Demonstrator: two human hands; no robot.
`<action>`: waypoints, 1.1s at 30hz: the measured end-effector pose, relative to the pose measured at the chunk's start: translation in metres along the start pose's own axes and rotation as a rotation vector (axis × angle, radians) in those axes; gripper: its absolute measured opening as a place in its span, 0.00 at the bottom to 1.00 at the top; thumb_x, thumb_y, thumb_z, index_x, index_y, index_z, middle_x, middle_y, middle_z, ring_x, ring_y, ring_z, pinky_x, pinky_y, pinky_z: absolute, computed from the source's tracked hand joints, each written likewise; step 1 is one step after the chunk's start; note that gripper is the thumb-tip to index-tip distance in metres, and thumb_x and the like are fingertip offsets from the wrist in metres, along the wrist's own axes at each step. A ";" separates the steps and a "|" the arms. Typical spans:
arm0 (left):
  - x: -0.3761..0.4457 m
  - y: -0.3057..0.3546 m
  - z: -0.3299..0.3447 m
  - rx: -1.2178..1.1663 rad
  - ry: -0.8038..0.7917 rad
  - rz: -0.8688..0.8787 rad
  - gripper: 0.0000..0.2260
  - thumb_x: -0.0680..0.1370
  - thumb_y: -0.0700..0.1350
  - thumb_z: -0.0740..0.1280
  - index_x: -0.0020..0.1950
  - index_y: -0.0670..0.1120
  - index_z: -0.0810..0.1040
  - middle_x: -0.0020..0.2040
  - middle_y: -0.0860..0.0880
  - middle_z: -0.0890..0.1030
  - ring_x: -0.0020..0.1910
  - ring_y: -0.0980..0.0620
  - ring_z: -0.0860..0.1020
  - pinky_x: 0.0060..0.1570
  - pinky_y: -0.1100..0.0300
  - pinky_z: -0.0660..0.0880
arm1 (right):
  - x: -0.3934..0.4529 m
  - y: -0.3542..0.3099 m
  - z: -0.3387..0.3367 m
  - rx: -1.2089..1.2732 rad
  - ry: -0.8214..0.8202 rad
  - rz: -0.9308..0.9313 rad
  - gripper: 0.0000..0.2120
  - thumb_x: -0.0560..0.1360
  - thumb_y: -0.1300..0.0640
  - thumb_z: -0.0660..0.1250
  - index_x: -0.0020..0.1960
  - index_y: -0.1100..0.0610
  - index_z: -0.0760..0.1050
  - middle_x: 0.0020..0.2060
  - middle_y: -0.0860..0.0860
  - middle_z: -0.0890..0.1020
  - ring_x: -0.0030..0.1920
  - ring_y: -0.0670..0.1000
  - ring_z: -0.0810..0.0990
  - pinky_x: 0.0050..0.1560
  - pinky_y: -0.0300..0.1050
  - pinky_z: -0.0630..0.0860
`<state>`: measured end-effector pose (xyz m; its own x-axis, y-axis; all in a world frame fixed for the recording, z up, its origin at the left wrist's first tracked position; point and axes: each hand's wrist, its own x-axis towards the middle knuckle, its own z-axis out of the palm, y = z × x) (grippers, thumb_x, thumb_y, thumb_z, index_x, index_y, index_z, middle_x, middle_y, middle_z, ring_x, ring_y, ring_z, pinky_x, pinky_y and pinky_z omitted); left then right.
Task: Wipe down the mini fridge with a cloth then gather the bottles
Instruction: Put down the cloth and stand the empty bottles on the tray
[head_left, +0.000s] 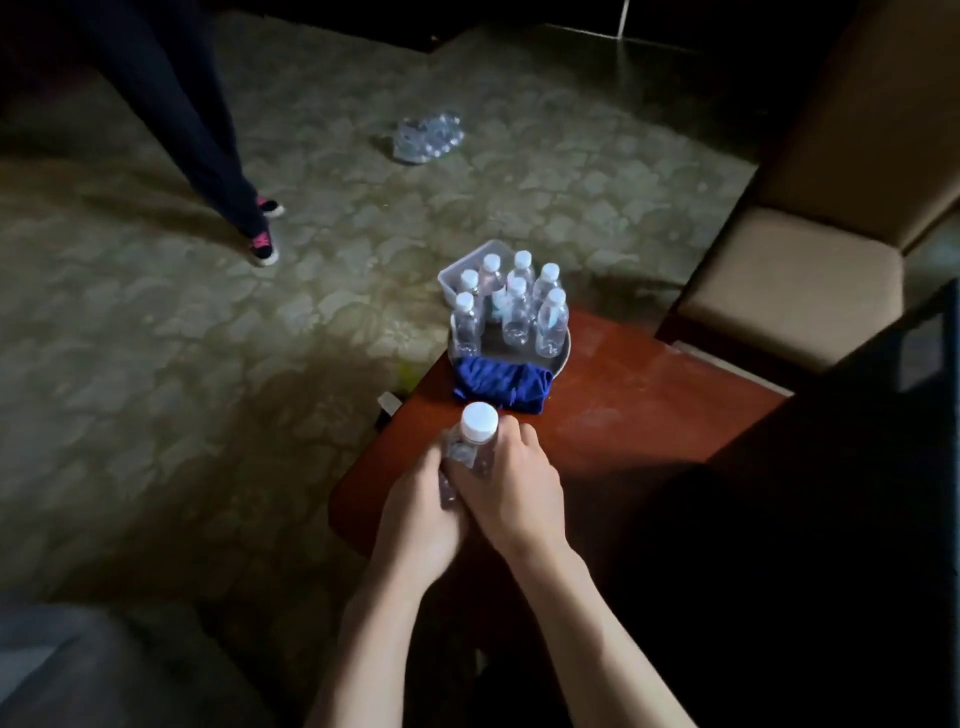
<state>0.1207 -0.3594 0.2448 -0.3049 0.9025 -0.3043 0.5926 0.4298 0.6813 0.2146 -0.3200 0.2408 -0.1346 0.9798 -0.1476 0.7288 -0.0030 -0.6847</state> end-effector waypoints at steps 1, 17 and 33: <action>0.022 0.003 0.000 -0.009 -0.053 0.024 0.25 0.77 0.38 0.64 0.73 0.56 0.66 0.65 0.50 0.78 0.64 0.49 0.75 0.53 0.66 0.67 | 0.019 0.002 0.000 0.005 0.028 0.031 0.22 0.73 0.38 0.65 0.54 0.55 0.68 0.51 0.52 0.75 0.52 0.59 0.77 0.48 0.51 0.74; 0.289 0.014 0.033 -0.054 -0.350 0.060 0.16 0.78 0.40 0.65 0.66 0.45 0.75 0.60 0.50 0.80 0.56 0.52 0.79 0.57 0.61 0.71 | 0.234 0.057 0.050 0.256 0.438 0.446 0.22 0.68 0.53 0.75 0.60 0.55 0.74 0.51 0.51 0.79 0.53 0.50 0.74 0.47 0.36 0.65; 0.392 -0.034 0.048 -0.012 -0.523 -0.127 0.16 0.76 0.47 0.66 0.63 0.48 0.77 0.52 0.50 0.82 0.50 0.48 0.81 0.56 0.48 0.76 | 0.336 0.089 0.136 0.258 0.556 0.589 0.28 0.68 0.53 0.76 0.66 0.51 0.71 0.53 0.45 0.73 0.56 0.48 0.74 0.54 0.54 0.78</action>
<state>0.0171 -0.0191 0.0704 0.0401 0.7379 -0.6737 0.5656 0.5391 0.6241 0.1429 -0.0184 0.0327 0.6180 0.7590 -0.2048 0.3915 -0.5231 -0.7570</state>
